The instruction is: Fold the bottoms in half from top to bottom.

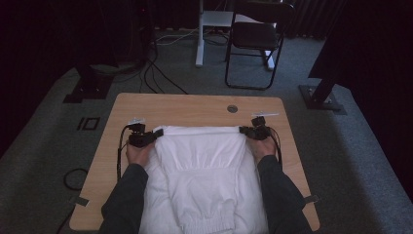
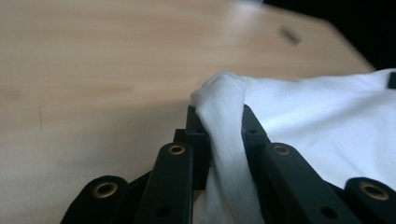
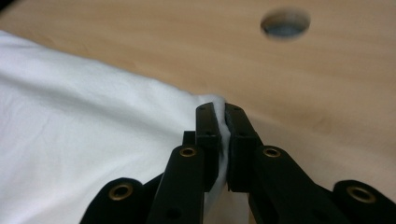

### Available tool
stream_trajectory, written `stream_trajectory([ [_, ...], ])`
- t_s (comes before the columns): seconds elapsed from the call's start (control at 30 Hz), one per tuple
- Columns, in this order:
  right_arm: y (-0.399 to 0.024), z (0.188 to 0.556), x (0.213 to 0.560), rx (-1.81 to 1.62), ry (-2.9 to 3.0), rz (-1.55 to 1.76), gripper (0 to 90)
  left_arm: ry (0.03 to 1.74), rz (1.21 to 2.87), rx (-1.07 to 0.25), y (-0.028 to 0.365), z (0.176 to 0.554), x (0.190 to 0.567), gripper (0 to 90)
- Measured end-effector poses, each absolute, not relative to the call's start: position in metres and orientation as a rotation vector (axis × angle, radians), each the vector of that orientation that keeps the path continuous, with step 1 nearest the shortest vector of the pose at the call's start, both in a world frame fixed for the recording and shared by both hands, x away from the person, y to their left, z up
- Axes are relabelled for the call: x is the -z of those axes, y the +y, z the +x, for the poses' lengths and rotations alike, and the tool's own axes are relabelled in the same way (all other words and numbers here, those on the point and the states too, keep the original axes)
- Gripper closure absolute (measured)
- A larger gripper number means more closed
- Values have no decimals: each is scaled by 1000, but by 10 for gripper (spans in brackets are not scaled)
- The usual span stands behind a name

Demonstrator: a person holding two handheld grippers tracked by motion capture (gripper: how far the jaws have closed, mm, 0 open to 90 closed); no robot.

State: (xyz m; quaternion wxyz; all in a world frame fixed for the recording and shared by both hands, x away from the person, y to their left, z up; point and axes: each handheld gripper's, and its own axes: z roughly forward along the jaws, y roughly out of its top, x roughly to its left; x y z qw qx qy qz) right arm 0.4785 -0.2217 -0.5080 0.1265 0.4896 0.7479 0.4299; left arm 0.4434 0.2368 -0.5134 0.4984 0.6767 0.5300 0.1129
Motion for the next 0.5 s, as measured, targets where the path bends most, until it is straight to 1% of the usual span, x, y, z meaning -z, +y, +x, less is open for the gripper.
stream_trajectory([
  [0.17, -226, 467, 476, -1348, 2090, 1319, 855, 1211, 1577, -286, 238, 436, 486, 798],
  [0.27, -227, 457, 463, -1363, 2084, 1242, 854, 1167, 1551, -269, 240, 428, 475, 796],
  [0.5, -236, 421, 457, -1422, 2088, 1128, 851, 1084, 1551, -249, 246, 402, 464, 793],
])
